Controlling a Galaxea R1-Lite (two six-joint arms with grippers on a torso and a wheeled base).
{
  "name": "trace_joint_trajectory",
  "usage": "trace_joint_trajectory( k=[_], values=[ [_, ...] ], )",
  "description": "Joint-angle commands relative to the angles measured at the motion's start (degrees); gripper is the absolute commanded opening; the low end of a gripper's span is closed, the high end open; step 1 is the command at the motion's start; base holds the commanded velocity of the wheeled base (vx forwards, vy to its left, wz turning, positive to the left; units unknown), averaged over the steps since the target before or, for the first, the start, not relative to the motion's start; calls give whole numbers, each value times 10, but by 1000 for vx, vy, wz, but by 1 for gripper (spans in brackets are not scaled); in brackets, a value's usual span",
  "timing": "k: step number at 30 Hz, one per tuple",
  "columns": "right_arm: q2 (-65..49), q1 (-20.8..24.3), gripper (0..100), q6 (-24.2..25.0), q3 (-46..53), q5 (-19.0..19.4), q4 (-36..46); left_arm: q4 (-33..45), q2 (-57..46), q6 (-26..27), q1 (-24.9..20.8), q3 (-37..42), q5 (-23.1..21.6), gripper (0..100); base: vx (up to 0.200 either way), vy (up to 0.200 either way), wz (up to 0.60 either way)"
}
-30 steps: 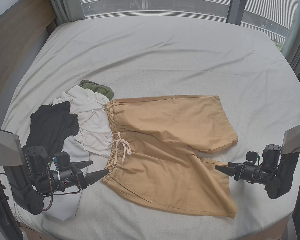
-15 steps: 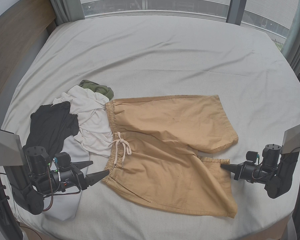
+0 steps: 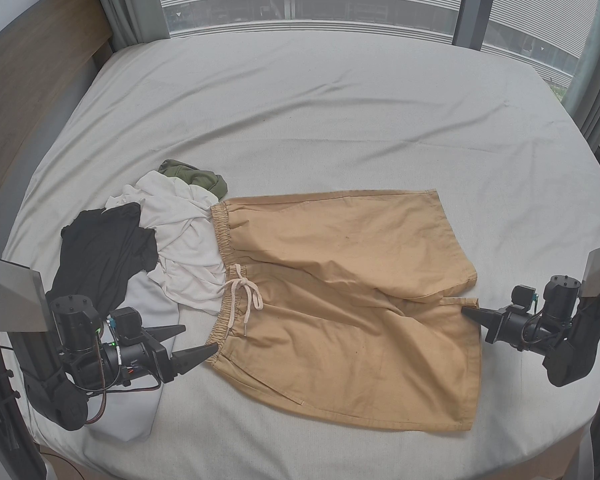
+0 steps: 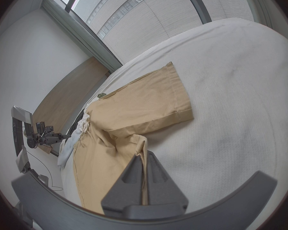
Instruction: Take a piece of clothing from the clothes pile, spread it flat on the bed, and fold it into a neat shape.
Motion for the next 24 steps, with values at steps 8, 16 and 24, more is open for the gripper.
trace_joint_trajectory(
  k=[8, 16, 24],
  values=[
    [-4, -43, 0, 1, -22, 1, 1, 0, 3, 1, -2, 5, 0, 100, 0, 0, 0],
    [5, -44, 0, 1, -25, 1, 1, 0, 11, 2, -4, 12, 1, 100, 0, 0, 0],
    [6, -43, 0, 1, -26, 1, 2, 0, 24, 10, -11, 24, 1, 100, 0, 0, 0]
  ],
)
